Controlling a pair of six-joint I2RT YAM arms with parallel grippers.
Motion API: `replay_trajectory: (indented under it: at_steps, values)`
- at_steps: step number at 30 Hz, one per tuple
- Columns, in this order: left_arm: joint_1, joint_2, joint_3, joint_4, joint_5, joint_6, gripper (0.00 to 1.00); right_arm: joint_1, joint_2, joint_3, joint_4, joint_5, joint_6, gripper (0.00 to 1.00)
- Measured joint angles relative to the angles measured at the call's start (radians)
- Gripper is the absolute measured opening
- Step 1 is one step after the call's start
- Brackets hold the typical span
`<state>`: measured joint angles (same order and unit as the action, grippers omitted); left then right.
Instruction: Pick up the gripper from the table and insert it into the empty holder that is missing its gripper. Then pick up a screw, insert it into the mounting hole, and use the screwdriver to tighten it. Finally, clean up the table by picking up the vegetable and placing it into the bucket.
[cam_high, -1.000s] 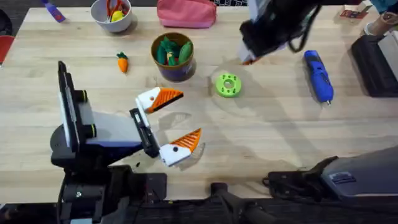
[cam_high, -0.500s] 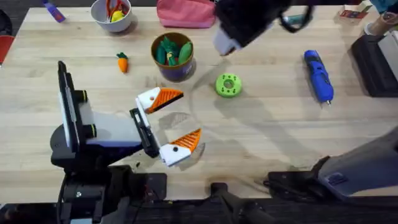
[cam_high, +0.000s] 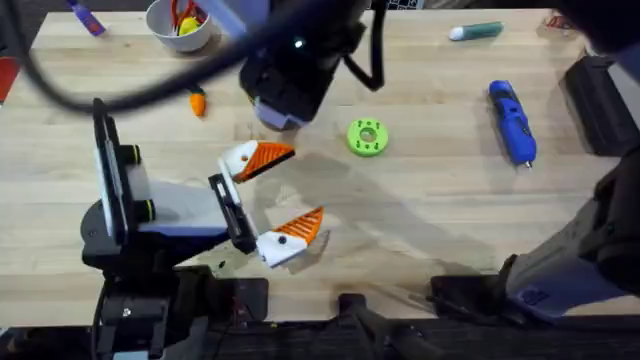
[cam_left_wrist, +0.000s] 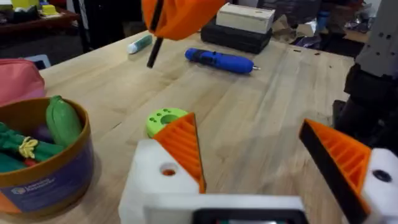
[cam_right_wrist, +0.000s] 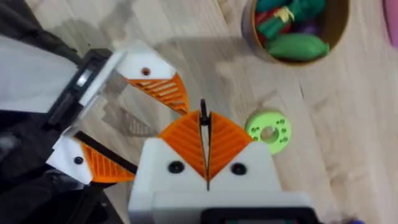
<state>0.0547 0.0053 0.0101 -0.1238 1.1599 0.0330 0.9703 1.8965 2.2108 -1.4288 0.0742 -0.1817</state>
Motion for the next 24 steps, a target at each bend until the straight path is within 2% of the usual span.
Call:
replay_trajectory:
  at_steps: [4,10,24]
  values:
    - [0.000,0.000,0.000,0.000,0.000,0.000,0.986,0.036,0.000,0.001,0.024,-0.006,-0.087,0.005]
    - [0.000,0.000,0.000,0.000,0.000,0.000,0.986,0.058,0.000,0.001,0.038,-0.080,-0.225,0.005]
    - [0.000,0.000,0.000,0.000,0.000,0.000,0.985,0.075,0.061,0.004,0.043,-0.106,-0.322,0.005]
